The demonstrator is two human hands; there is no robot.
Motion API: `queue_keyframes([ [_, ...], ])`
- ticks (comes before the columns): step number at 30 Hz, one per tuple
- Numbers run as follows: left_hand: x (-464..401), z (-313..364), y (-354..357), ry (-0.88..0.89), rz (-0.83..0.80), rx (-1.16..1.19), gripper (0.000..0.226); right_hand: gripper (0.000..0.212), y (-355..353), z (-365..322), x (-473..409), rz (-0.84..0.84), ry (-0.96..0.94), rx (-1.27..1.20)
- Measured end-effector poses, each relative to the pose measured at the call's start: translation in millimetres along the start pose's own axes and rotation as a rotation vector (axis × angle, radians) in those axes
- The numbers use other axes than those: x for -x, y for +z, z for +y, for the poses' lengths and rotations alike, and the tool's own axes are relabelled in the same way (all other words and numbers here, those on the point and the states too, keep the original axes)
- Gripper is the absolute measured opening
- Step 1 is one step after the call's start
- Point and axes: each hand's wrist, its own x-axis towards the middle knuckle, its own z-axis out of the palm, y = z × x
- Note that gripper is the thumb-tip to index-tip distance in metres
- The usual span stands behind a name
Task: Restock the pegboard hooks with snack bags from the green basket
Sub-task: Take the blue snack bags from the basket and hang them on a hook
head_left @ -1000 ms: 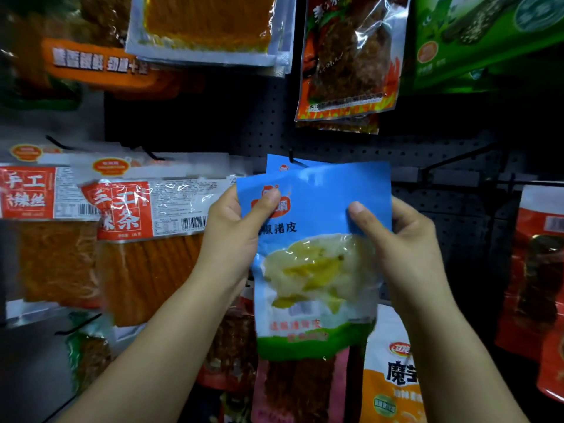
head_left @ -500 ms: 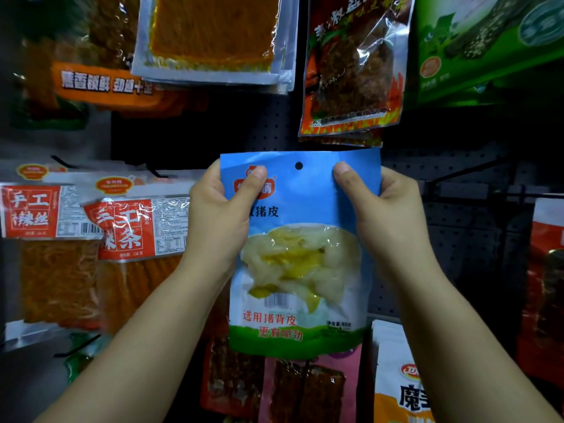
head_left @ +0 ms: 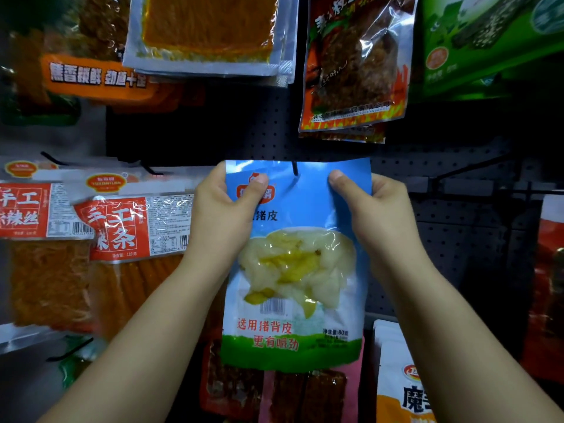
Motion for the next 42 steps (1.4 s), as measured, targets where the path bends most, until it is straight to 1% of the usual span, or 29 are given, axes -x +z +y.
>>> queue_keyframes([
  [2,1.1,-10.9,3.0,-0.050,-0.014,-0.029,0.008,0.028,0.6,7.9,-0.7,0.024,0.051,0.020],
  [4,4.4,-23.0,5.2,-0.084,-0.024,-0.083,0.017,0.033,1.4,16.7,-2.6,0.051,0.075,0.030],
  [6,10.2,-34.5,6.3,-0.106,-0.044,-0.149,0.028,0.051,2.6,24.8,-4.6,0.064,0.085,0.052],
  [8,14.9,-44.5,7.8,-0.110,-0.082,-0.227,0.036,0.060,2.6,33.3,-8.2,0.064,0.075,0.100],
  [14,-2.9,-70.2,29.0,-0.156,-0.228,-0.418,0.028,0.052,-5.1,56.1,-32.7,0.086,0.070,0.291],
  [16,-12.5,-78.8,36.4,-0.176,-0.254,-0.436,0.033,0.046,-6.9,63.0,-43.4,0.099,0.095,0.386],
  [18,-20.0,-85.9,42.4,-0.190,-0.274,-0.432,0.044,0.039,-6.7,70.4,-54.0,0.095,0.115,0.468],
  [21,-27.5,-95.5,50.2,-0.209,-0.277,-0.423,0.056,0.043,-5.6,80.4,-67.2,0.106,0.127,0.563],
  [23,-30.1,-101.4,54.5,-0.207,-0.277,-0.442,0.056,0.050,-4.7,84.9,-73.3,0.141,0.138,0.591],
  [26,-31.0,-108.0,60.4,-0.220,-0.269,-0.490,0.050,0.052,-1.8,88.4,-77.8,0.185,0.149,0.622],
  [28,-28.6,-110.5,62.7,-0.233,-0.234,-0.466,0.047,0.049,-1.1,92.1,-76.6,0.195,0.120,0.625],
  [30,-21.7,-112.0,62.2,-0.239,-0.185,-0.391,0.050,0.046,-2.9,97.5,-71.3,0.176,0.081,0.569],
  [32,-8.9,-113.4,59.1,-0.257,-0.161,-0.287,0.058,0.039,-6.7,104.6,-59.0,0.169,0.050,0.467],
  [34,7.7,-117.4,54.9,-0.278,-0.166,-0.228,0.063,0.030,-8.9,112.3,-41.9,0.199,0.044,0.334],
  [36,24.6,-123.5,51.1,-0.308,-0.166,-0.235,0.063,0.035,-8.2,123.1,-21.5,0.248,0.062,0.265],
  [40,44.6,-134.9,47.0,-0.388,-0.137,-0.330,0.058,0.052,-4.6,147.8,13.4,0.262,0.134,0.375],
  [41,45.7,-137.4,47.1,-0.395,-0.142,-0.339,0.053,0.052,-4.4,153.1,17.5,0.249,0.156,0.404],
  [42,45.7,-138.7,47.9,-0.404,-0.150,-0.336,0.049,0.045,-4.3,157.2,19.4,0.220,0.180,0.432],
])
